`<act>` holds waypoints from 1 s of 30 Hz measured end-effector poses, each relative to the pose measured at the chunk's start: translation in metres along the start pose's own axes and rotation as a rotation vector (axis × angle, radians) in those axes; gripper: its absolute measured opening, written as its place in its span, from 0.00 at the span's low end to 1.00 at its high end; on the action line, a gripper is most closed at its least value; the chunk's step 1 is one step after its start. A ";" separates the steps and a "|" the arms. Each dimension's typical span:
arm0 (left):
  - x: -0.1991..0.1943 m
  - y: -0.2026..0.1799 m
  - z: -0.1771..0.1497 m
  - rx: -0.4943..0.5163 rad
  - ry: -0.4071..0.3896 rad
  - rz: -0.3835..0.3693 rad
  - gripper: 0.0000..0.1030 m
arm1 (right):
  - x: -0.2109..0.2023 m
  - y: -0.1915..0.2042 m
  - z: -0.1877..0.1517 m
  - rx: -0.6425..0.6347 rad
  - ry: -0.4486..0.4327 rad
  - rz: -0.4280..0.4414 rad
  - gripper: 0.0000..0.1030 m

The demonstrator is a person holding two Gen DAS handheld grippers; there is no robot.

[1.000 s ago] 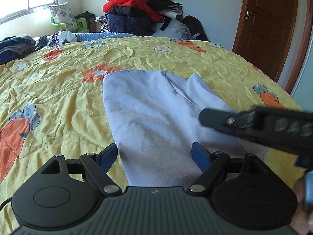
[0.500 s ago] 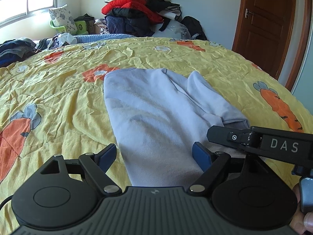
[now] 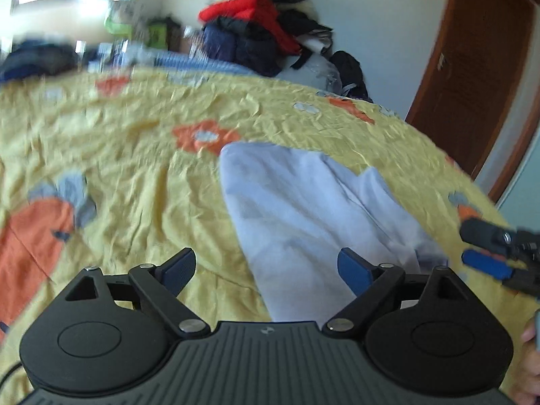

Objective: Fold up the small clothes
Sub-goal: 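Grasp the sweater edge with the left gripper while the right gripper grasps it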

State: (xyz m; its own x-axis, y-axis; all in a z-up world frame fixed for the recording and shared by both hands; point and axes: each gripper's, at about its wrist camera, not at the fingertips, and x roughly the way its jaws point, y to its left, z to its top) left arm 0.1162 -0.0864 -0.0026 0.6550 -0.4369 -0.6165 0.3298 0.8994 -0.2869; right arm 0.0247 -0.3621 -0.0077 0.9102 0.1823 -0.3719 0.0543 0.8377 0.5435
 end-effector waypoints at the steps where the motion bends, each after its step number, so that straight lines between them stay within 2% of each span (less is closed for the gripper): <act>1: 0.006 0.012 0.005 -0.064 0.034 -0.040 0.89 | 0.005 -0.007 0.005 0.009 0.019 0.006 0.82; 3: 0.020 0.033 0.011 -0.176 0.113 -0.116 0.89 | 0.020 -0.021 0.010 0.024 0.076 0.014 0.82; 5: 0.025 0.045 0.014 -0.225 0.127 -0.189 0.94 | 0.034 -0.033 0.011 0.052 0.140 0.026 0.81; 10: 0.047 0.050 0.015 -0.317 0.220 -0.402 0.96 | 0.059 -0.045 0.010 0.099 0.250 0.179 0.80; 15: 0.064 0.050 0.014 -0.383 0.219 -0.502 0.98 | 0.083 -0.035 0.016 0.055 0.368 0.316 0.81; 20: 0.070 0.046 0.017 -0.399 0.165 -0.522 0.98 | 0.102 -0.017 0.017 0.013 0.409 0.370 0.81; 23: 0.073 0.044 0.019 -0.384 0.130 -0.514 0.98 | 0.109 -0.010 0.016 0.002 0.402 0.359 0.72; 26: 0.076 0.042 0.022 -0.378 0.120 -0.495 0.97 | 0.110 -0.013 0.014 0.024 0.389 0.321 0.52; 27: 0.078 0.041 0.024 -0.377 0.120 -0.490 0.96 | 0.110 -0.019 0.013 0.046 0.388 0.299 0.36; 29: 0.080 0.041 0.024 -0.374 0.123 -0.473 0.86 | 0.107 -0.031 0.011 0.095 0.375 0.308 0.28; 30: 0.082 0.041 0.024 -0.370 0.126 -0.454 0.70 | 0.105 -0.032 0.010 0.098 0.369 0.304 0.27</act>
State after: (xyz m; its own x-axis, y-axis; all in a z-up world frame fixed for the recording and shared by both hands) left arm 0.1996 -0.0857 -0.0468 0.4107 -0.7938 -0.4486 0.2843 0.5790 -0.7642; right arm 0.1229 -0.3746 -0.0563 0.6853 0.5968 -0.4175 -0.1369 0.6685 0.7310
